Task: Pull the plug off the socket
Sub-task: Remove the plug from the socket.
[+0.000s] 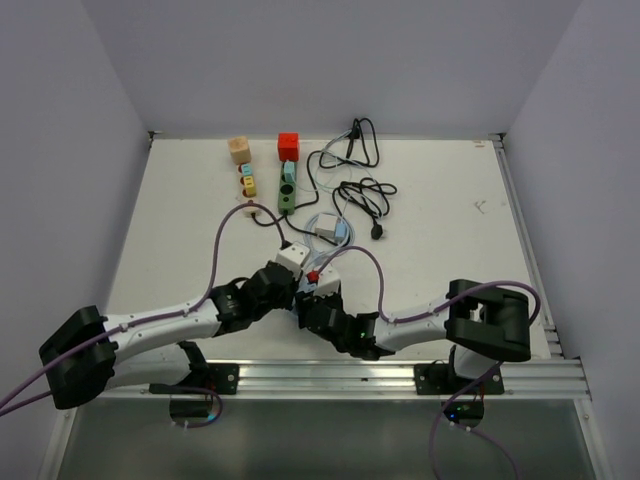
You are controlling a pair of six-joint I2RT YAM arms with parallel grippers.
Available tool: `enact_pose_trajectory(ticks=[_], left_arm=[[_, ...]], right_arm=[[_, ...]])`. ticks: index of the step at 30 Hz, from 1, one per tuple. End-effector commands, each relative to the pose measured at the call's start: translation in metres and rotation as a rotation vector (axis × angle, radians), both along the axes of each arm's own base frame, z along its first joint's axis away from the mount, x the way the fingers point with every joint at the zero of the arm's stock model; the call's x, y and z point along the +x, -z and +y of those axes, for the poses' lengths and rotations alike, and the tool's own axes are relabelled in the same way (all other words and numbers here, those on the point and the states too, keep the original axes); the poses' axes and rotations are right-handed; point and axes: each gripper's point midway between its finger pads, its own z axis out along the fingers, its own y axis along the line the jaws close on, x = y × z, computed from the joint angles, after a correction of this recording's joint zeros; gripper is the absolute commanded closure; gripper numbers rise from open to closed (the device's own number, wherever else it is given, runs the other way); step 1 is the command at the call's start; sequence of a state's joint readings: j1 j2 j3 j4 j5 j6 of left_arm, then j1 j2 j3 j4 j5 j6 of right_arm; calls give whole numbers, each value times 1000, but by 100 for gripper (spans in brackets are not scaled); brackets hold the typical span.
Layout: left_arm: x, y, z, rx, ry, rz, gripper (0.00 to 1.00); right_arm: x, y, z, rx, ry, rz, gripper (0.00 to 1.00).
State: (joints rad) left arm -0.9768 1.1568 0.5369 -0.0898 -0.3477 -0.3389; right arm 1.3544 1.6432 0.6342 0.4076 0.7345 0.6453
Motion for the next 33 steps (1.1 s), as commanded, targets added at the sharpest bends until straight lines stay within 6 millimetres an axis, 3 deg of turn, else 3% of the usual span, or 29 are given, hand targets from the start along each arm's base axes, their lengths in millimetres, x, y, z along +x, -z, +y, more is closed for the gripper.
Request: enact_pose_trajectory(ticks=[1,3,13,20,24,29,33], left_arm=[[20,-60,-22,-283,-56,-188,100],[20,-70,-20,-345,-68,-217,100],[18,-61,-10,-369,-101,-226,100],[19,-70,9,-425,-169,-291,100],[16,-70,9,-444,-142,-307,100],[16,-60,7,-398,-138,-282,100],[25,-62,19,-333,-213,-291,100]], right_arm=[[-35,75,-41,-276,-102,180,37],[-35,75,-41,-275,-103,181,37],[-35,77,-40,-287,-105,184,37],[-36,77,-38,-288,-109,188,37],[-35,78,-37,-292,-110,191,37],[-35,78,-37,-296,-109,190,37],[-36,74,-38,-269,-110,190,37]])
